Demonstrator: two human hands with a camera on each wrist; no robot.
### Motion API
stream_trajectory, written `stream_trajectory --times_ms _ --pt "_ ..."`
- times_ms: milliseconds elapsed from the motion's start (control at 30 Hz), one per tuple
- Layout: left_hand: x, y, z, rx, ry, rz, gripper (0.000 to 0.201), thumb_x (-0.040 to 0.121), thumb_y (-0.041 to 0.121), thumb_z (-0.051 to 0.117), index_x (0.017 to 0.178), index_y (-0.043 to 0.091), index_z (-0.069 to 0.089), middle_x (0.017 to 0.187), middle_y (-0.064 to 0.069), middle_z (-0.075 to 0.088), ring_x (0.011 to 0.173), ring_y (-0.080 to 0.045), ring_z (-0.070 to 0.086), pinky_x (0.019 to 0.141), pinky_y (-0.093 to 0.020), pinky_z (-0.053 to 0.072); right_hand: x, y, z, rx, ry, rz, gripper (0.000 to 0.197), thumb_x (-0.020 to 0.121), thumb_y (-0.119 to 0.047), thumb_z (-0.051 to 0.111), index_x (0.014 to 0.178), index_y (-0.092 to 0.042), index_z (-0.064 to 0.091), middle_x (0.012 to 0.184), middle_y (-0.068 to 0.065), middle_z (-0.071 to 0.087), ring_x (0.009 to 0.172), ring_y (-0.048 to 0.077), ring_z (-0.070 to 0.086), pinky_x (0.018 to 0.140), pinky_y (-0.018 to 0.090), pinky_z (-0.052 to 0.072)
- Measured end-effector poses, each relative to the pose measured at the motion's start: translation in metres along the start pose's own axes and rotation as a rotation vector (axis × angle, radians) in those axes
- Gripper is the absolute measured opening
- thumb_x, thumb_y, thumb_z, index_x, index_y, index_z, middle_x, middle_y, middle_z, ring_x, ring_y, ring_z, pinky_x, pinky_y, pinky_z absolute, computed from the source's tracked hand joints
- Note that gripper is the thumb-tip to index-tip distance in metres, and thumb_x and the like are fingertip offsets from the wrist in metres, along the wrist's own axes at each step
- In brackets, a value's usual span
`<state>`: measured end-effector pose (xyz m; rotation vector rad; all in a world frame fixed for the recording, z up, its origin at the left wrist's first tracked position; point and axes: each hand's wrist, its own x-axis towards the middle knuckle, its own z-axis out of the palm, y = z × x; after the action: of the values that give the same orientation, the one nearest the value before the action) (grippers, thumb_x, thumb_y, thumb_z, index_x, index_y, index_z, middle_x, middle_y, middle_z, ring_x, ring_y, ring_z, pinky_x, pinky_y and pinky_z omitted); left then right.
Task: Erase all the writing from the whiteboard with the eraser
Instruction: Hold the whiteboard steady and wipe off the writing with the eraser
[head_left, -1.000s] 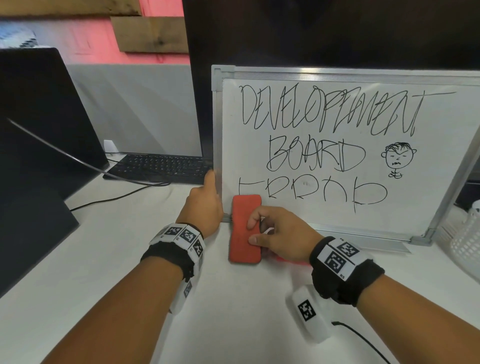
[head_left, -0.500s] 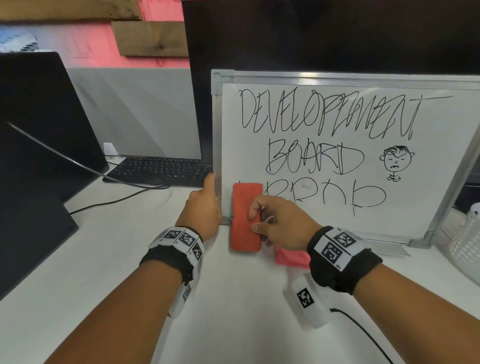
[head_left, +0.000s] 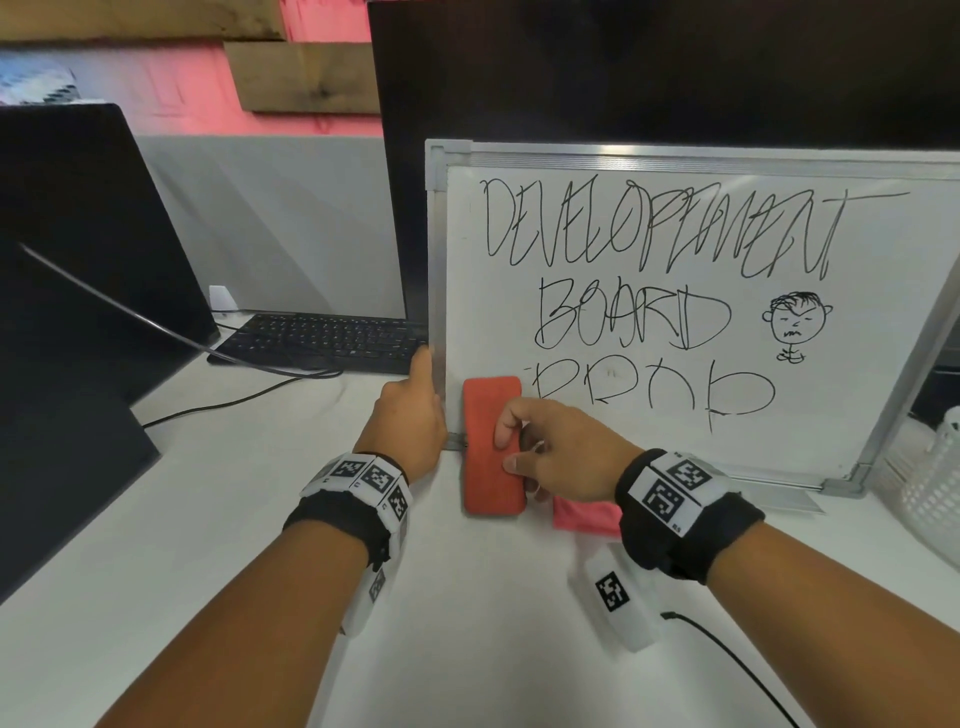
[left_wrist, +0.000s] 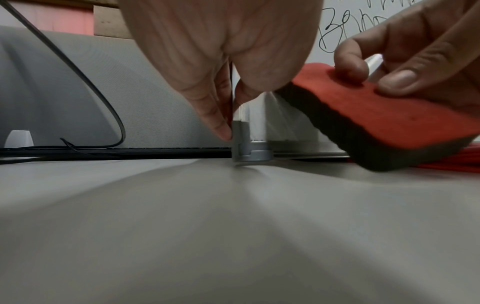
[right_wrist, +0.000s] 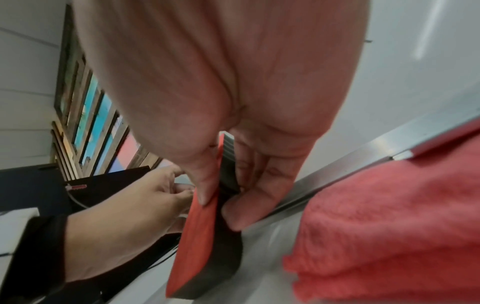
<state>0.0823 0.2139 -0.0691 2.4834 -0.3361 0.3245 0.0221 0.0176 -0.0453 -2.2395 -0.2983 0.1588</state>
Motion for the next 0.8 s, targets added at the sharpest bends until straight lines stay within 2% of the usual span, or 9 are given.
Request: stream_trajectory --times_ms 167,300,433,567,633,700,800 --pt "0.001 -0.002 0.000 -0.007 -0.006 0.001 0.052 0.100 0.015 0.043 0.149 0.017 0.024 0.098 -0.020 0.063 0.087 -0.037 0.063 0.081 -0.051 0.054 0.002 -0.003 -0.005 0.070 0.068 -0.037 0.019 0.094 -0.003 0.062 0.095 -0.022 0.059 0.097 0.024 0.062 0.064 0.026 0.064 0.061 0.043 0.062" --pt "0.000 -0.002 0.000 -0.005 0.006 0.016 0.053 0.100 0.014 0.043 0.150 0.016 0.024 0.096 -0.021 0.064 0.085 -0.038 0.063 0.078 -0.051 0.054 -0.001 0.002 -0.002 -0.020 -0.018 -0.001 0.020 0.092 -0.005 0.063 0.092 -0.026 0.060 0.091 0.023 0.068 0.065 0.024 0.065 0.074 0.050 0.061" --pt "0.002 -0.002 0.001 -0.005 0.012 0.019 0.053 0.100 0.013 0.044 0.149 0.016 0.025 0.098 -0.023 0.065 0.087 -0.041 0.063 0.079 -0.052 0.054 0.000 0.006 -0.005 0.090 0.084 -0.051 0.023 0.093 -0.002 0.059 0.090 -0.025 0.058 0.080 0.016 0.062 0.058 0.020 0.063 0.063 0.040 0.057" --pt "0.003 -0.004 0.003 -0.009 0.006 0.005 0.054 0.100 0.014 0.044 0.150 0.017 0.024 0.102 -0.024 0.065 0.090 -0.041 0.063 0.082 -0.052 0.054 -0.002 0.008 -0.005 0.011 0.020 -0.025 0.023 0.092 -0.004 0.059 0.090 -0.027 0.058 0.088 0.021 0.067 0.062 0.018 0.062 0.068 0.041 0.056" --pt "0.003 -0.004 0.003 -0.010 0.008 0.009 0.053 0.100 0.014 0.044 0.149 0.017 0.025 0.102 -0.024 0.065 0.091 -0.042 0.063 0.082 -0.052 0.054 -0.002 0.010 -0.007 0.038 0.050 -0.039 0.025 0.092 -0.004 0.059 0.089 -0.029 0.059 0.088 0.022 0.066 0.062 0.019 0.061 0.068 0.041 0.055" --pt "0.004 -0.005 0.003 -0.014 0.009 0.016 0.054 0.099 0.014 0.044 0.149 0.018 0.025 0.102 -0.023 0.065 0.091 -0.041 0.063 0.082 -0.052 0.054 -0.001 0.010 -0.008 0.067 0.096 -0.060 0.025 0.092 -0.004 0.058 0.088 -0.029 0.059 0.082 0.018 0.064 0.061 0.019 0.060 0.065 0.038 0.054" --pt "0.004 -0.006 0.004 -0.014 0.010 0.024 0.055 0.099 0.015 0.044 0.150 0.018 0.024 0.101 -0.022 0.066 0.090 -0.041 0.063 0.082 -0.052 0.054 -0.002 0.011 -0.008 0.012 0.027 -0.023 0.022 0.092 -0.006 0.059 0.091 -0.028 0.060 0.079 0.008 0.062 0.063 0.018 0.059 0.069 0.037 0.053"
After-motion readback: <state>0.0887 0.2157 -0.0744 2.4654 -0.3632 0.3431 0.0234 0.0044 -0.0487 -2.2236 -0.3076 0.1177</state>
